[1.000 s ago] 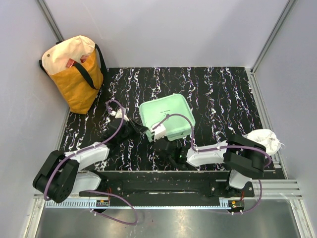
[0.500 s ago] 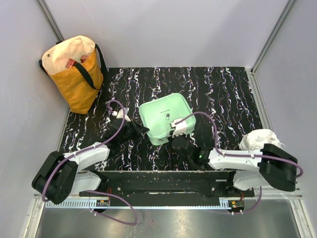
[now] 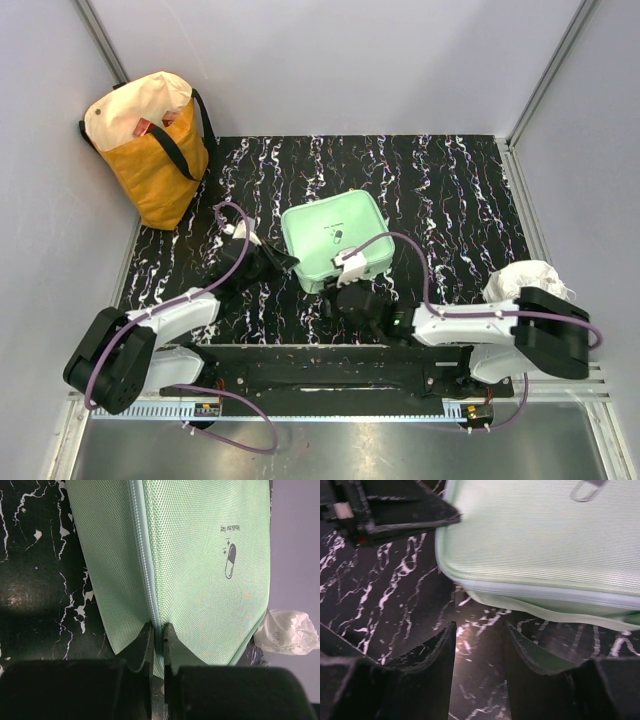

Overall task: Organize the medicine kit
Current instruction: Zip the medicine box at the center of the board.

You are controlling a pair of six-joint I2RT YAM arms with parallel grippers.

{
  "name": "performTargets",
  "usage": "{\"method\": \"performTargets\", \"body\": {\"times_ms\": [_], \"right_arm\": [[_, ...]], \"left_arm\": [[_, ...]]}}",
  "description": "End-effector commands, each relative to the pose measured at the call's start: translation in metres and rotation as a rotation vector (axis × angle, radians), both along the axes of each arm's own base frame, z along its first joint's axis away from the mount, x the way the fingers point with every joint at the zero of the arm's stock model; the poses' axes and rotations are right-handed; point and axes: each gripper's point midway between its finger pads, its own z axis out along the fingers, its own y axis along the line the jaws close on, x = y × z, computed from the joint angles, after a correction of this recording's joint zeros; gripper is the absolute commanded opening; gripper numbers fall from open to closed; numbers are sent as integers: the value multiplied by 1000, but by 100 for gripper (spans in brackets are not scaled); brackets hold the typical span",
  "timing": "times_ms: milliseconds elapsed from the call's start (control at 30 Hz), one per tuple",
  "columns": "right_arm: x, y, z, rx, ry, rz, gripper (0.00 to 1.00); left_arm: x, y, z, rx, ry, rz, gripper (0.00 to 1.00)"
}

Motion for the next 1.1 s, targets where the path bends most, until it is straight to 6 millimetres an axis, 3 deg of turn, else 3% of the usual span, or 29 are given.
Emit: {"method": "performTargets", "body": {"times_ms": [0, 233, 333, 433, 500, 567, 633, 700, 733, 800, 933, 1067], "right_arm": [[-5, 41, 16, 67, -10, -40, 47], [7, 55, 3, 32, -43, -134, 59], [16, 56, -3, -21, -65, -182, 59], [23, 55, -8, -64, -90, -181, 44], [30, 51, -8, -47, -77, -177, 28], [37, 46, -4, -29, -83, -165, 20], [44, 43, -4, -33, -88, -157, 16], [44, 47, -1, -44, -111, -123, 22], [45, 47, -1, -48, -118, -123, 21], [47, 53, 0, -61, -137, -93, 0], [54, 52, 2, -103, -172, -88, 0], [65, 28, 9, -121, -195, -153, 0]], "left_arm": [[-14, 9, -17, 46, 51, -11, 0], [-15, 8, -15, 28, 57, -8, 0], [-16, 8, -14, 24, 54, -8, 0], [-18, 9, -14, 32, 51, -13, 0], [-20, 10, -14, 42, 47, -19, 0], [-21, 12, -15, 50, 44, -22, 0], [-22, 12, -15, 60, 38, -29, 0], [-23, 12, -15, 67, 40, -41, 0], [-23, 12, -16, 70, 39, -45, 0], [-24, 12, -17, 74, 40, -51, 0], [-26, 13, -20, 97, 45, -59, 0], [-26, 20, -26, 140, 55, -45, 0]]}}
